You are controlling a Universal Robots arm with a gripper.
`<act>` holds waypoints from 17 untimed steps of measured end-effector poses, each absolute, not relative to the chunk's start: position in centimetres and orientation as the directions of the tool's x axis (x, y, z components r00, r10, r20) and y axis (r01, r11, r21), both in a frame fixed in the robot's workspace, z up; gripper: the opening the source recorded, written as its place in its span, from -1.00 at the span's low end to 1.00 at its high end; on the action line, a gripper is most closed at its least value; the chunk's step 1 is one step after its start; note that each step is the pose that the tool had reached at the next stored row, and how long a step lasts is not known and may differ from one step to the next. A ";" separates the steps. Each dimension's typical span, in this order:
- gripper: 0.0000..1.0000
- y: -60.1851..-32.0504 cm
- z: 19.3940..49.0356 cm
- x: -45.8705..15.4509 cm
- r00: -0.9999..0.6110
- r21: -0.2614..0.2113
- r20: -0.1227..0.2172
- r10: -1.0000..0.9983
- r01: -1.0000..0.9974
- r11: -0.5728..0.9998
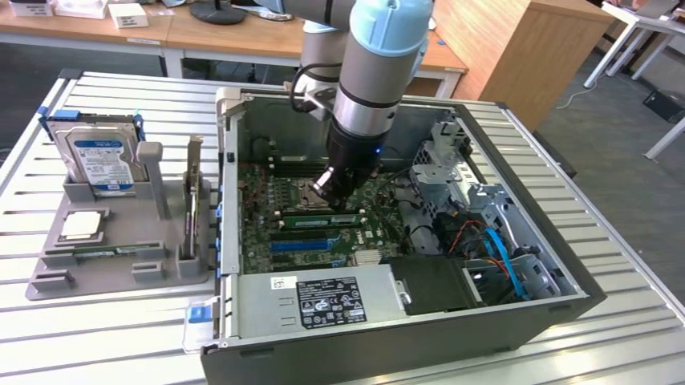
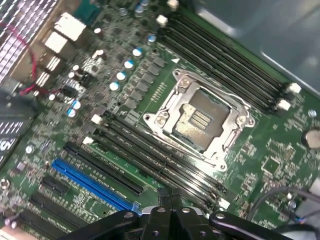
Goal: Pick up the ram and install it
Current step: 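Press down the ram until it locks into place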
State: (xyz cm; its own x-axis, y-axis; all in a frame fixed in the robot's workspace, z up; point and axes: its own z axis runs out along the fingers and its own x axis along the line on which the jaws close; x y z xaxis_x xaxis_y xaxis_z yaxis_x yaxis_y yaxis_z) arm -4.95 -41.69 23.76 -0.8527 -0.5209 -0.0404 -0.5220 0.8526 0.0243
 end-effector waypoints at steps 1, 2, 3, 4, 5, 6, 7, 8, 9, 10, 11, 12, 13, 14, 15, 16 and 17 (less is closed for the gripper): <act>-0.79 -41.7 23.8 -4.9 -0.862 0.024 -0.041 -0.506 -0.507 0.862; -0.79 -41.7 23.8 -4.9 -0.869 0.024 -0.041 -0.492 -0.493 0.869; -0.79 -41.7 23.8 -4.9 -0.877 0.024 -0.041 -0.478 -0.479 0.877; -0.79 -41.7 23.8 -4.9 -0.885 0.024 -0.041 -0.464 -0.466 0.885; -0.79 -41.7 23.8 -4.9 -0.892 0.024 -0.041 -0.450 -0.452 0.892; -0.79 -41.7 23.8 -4.9 -0.899 0.024 -0.041 -0.437 -0.438 0.899; -0.79 -41.7 23.8 -4.9 -0.906 0.024 -0.041 -0.422 -0.423 0.906; -0.79 -41.7 23.8 -4.9 -0.912 0.024 -0.041 -0.408 -0.409 0.912; -0.79 -41.7 23.8 -4.9 -0.918 0.024 -0.041 -0.393 -0.395 0.919; -0.79 -41.7 23.8 -4.9 -0.924 0.024 -0.042 -0.379 -0.380 0.925; -0.79 -41.7 23.8 -4.9 -0.930 0.024 -0.042 -0.365 -0.366 0.930; -0.79 -41.7 23.8 -4.9 -0.936 0.024 -0.042 -0.350 -0.351 0.936; -0.79 -41.7 23.8 -4.9 -0.941 0.024 -0.042 -0.335 -0.336 0.942; -0.79 -41.7 23.8 -4.9 -0.946 0.024 -0.042 -0.320 -0.321 0.947; -0.79 -41.7 23.8 -4.9 -0.951 0.024 -0.042 -0.305 -0.306 0.952; -0.79 -41.7 23.8 -4.9 -0.956 0.024 -0.042 -0.290 -0.291 0.956; -0.79 -41.7 23.8 -4.9 -0.961 0.024 -0.042 -0.275 -0.276 0.961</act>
